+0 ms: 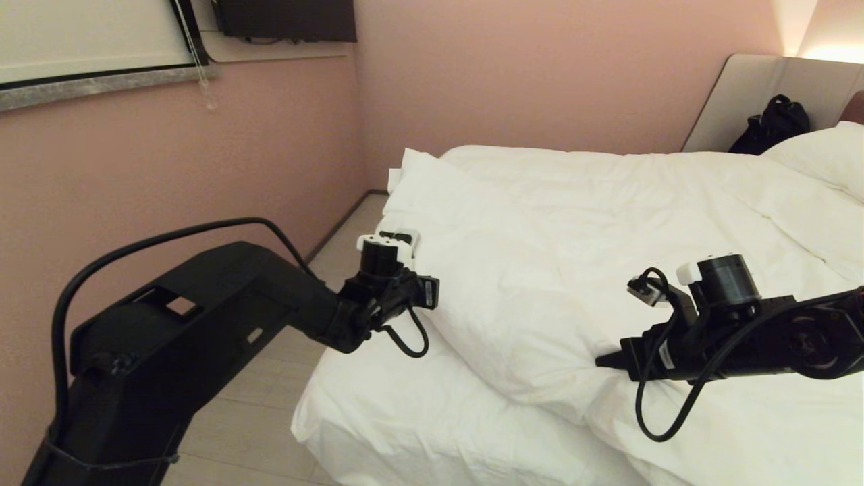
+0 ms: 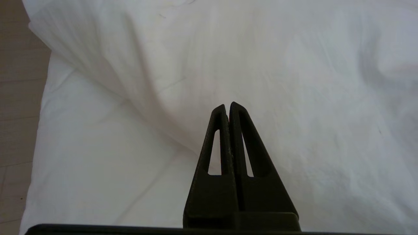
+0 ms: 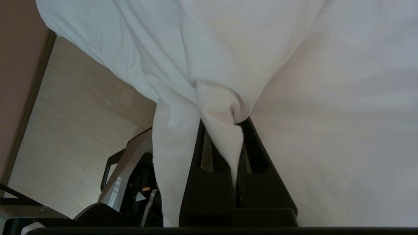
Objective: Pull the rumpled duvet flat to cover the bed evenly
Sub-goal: Flatten the corners of the folded blanket
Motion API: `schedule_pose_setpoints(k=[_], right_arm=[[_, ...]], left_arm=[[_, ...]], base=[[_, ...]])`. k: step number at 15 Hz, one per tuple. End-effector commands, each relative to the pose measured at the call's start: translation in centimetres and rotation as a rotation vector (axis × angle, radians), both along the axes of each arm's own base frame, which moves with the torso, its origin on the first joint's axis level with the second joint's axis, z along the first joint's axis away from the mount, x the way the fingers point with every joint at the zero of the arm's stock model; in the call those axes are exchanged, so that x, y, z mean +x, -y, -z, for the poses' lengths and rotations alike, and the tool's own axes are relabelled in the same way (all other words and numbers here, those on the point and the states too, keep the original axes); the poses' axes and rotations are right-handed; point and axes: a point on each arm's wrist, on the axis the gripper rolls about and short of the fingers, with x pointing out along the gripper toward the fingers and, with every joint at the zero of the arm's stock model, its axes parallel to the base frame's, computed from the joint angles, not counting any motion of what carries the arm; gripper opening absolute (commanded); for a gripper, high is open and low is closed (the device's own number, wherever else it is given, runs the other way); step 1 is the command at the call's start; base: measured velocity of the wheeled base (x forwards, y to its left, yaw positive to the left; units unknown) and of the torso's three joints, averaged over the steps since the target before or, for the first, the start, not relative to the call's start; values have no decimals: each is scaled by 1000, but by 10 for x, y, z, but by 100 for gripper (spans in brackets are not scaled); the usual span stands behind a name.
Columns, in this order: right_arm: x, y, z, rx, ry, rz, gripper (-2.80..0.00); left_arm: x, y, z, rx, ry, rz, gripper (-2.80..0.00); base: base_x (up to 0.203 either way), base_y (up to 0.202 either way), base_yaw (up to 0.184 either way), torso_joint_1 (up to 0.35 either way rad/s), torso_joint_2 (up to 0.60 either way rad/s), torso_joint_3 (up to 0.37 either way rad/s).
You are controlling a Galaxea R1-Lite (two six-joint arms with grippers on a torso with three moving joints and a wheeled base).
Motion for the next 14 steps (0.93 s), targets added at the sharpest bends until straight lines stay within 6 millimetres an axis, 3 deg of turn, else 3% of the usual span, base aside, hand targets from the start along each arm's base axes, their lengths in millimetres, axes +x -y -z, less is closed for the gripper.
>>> schedule_pose_setpoints(k=[1, 2, 3, 9, 11, 14], right_arm=[[1, 0, 3, -2, -10, -2, -280], [1, 0, 4, -4, -12, -1, -280], [2, 0, 4, -3, -9, 1, 0], [-2, 2, -6, 21, 40, 6, 0], [-18, 4, -26, 35, 100, 5, 0], [-60, 10, -69, 79, 240, 17, 0]], left_arm=[[0, 0, 1, -1, 0, -1, -280], [0, 0, 0, -1, 3, -1, -280], [0, 0, 0, -1, 4, 0, -280], [2, 1, 7, 8, -19, 8, -280], [3, 2, 13, 26, -56, 10, -280], [3, 2, 17, 39, -103, 29, -280]], base=[[0, 0, 0, 0, 0, 0], [0, 0, 0, 0, 0, 0], [0, 0, 0, 0, 0, 0], [0, 0, 0, 0, 0, 0], [0, 0, 0, 0, 0, 0], [0, 0, 0, 0, 0, 0]])
